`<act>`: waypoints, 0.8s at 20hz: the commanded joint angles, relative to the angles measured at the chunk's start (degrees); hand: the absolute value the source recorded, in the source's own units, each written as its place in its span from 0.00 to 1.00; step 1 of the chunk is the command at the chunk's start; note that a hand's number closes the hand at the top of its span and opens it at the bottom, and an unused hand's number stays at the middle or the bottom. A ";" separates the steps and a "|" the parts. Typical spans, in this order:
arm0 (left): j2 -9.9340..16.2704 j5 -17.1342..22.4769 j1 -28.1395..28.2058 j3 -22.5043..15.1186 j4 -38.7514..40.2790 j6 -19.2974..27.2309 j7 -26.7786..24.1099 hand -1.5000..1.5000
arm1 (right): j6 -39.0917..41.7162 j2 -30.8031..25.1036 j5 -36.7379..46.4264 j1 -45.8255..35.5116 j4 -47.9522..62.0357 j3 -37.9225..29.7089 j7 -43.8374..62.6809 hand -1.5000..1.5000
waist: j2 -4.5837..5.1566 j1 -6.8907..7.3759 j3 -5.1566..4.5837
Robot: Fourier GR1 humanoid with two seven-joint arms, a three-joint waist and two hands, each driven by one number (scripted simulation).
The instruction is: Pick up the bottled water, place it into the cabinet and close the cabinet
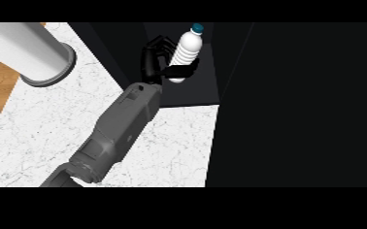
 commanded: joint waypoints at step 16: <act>0.00 -0.63 -6.84 4.55 13.13 -3.25 -6.84 0.00 | 3.47 0.57 -3.07 -0.54 -0.17 -1.55 -1.42 0.00 | 0.98 -1.09 -0.06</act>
